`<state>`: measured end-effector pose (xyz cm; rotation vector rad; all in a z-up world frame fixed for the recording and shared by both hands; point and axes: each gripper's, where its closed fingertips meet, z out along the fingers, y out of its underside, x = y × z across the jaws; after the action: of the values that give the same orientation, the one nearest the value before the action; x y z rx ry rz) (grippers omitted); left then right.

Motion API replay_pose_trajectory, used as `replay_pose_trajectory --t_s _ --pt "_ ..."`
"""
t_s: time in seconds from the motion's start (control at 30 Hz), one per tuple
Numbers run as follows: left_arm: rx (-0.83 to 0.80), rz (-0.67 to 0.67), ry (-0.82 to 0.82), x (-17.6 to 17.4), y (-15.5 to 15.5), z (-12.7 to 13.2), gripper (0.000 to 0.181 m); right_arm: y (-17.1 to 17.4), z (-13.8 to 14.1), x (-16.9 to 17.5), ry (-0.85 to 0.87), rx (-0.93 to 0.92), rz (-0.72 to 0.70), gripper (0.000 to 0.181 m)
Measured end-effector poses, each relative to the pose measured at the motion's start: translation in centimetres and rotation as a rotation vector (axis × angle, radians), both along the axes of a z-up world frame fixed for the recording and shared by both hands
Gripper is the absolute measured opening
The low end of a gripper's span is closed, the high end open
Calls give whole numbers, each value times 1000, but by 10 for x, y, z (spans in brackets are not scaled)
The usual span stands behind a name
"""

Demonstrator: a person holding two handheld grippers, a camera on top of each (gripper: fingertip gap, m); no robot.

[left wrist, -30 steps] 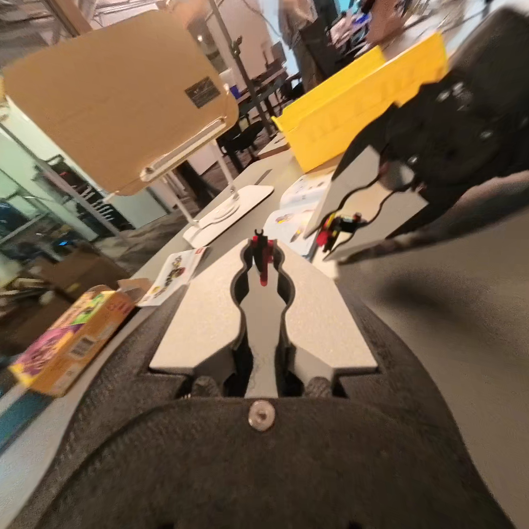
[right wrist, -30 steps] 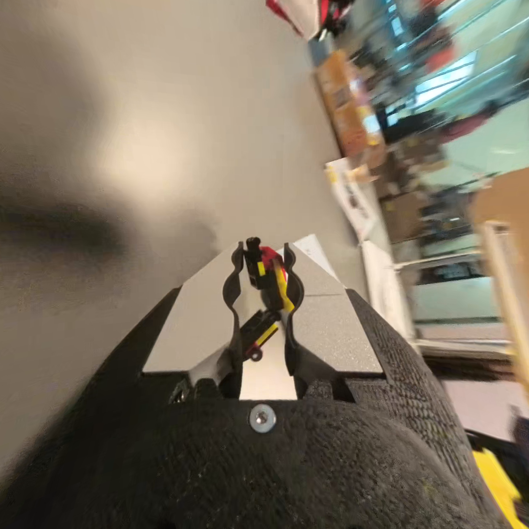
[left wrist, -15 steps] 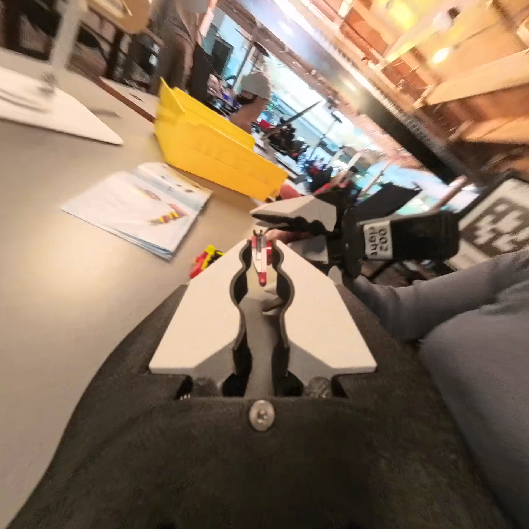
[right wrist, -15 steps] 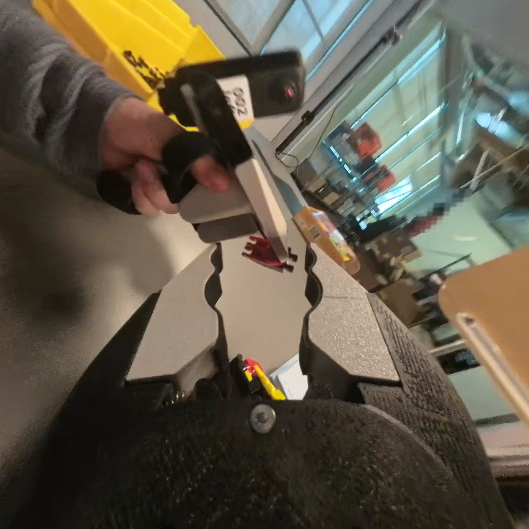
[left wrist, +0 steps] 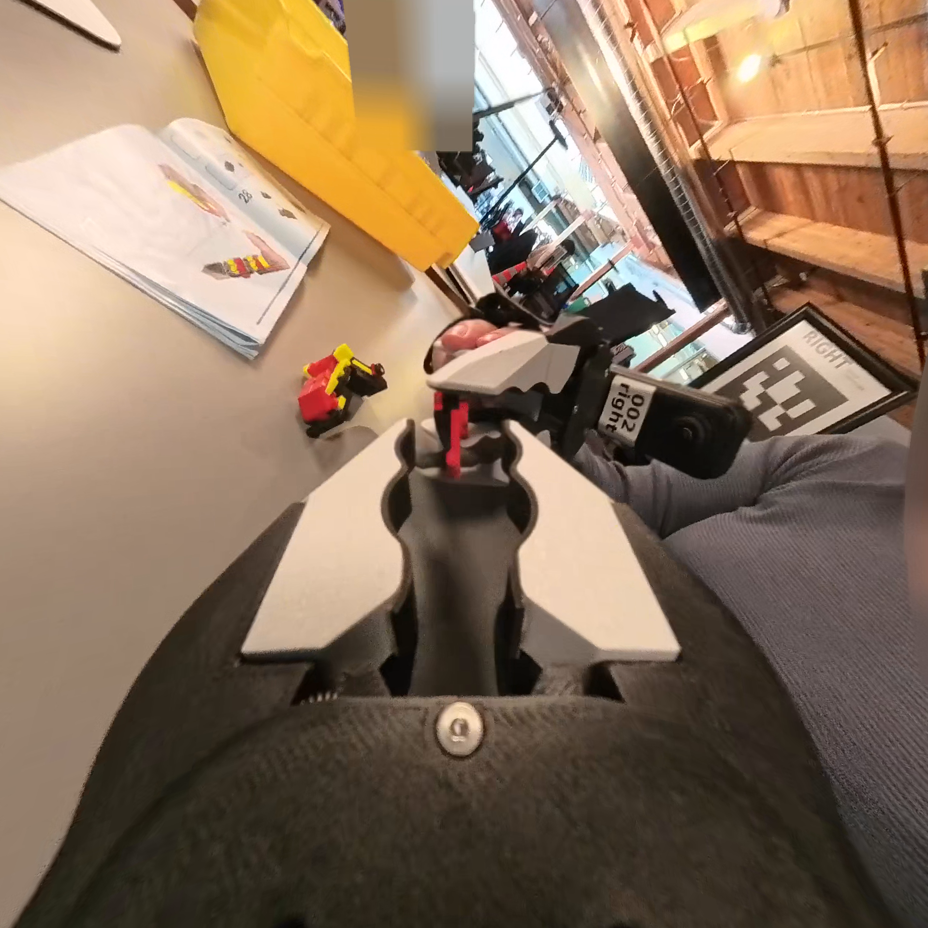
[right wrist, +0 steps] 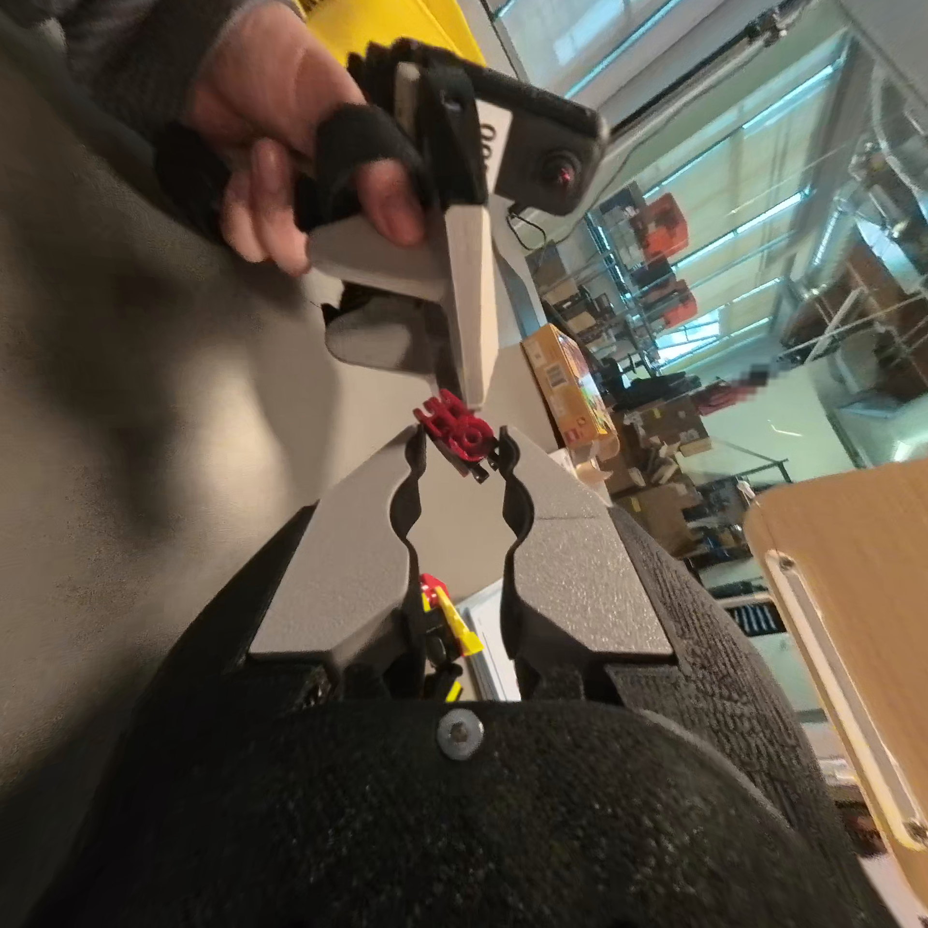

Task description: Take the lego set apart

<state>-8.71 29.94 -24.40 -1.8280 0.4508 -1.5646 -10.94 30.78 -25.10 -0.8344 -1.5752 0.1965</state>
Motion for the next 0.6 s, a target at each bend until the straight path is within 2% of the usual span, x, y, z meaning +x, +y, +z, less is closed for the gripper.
replay_pose_trajectory --t_s 0.13,0.27,0.33,0.47,0.6 --pt "28 29 -53 -9 4 9 30 6 7 4 40 -10 -21 27" --pt "45 14 -15 -4 1 4 22 5 10 4 55 3 -24 27" --pt "65 17 8 -1 2 2 7 5 10 3 53 8 -26 27" --pt "114 109 165 -7 11 -7 5 6 7 4 28 65 -32 29" --pt "85 121 272 -10 11 -19 5 6 -6 4 -77 180 -44 20"
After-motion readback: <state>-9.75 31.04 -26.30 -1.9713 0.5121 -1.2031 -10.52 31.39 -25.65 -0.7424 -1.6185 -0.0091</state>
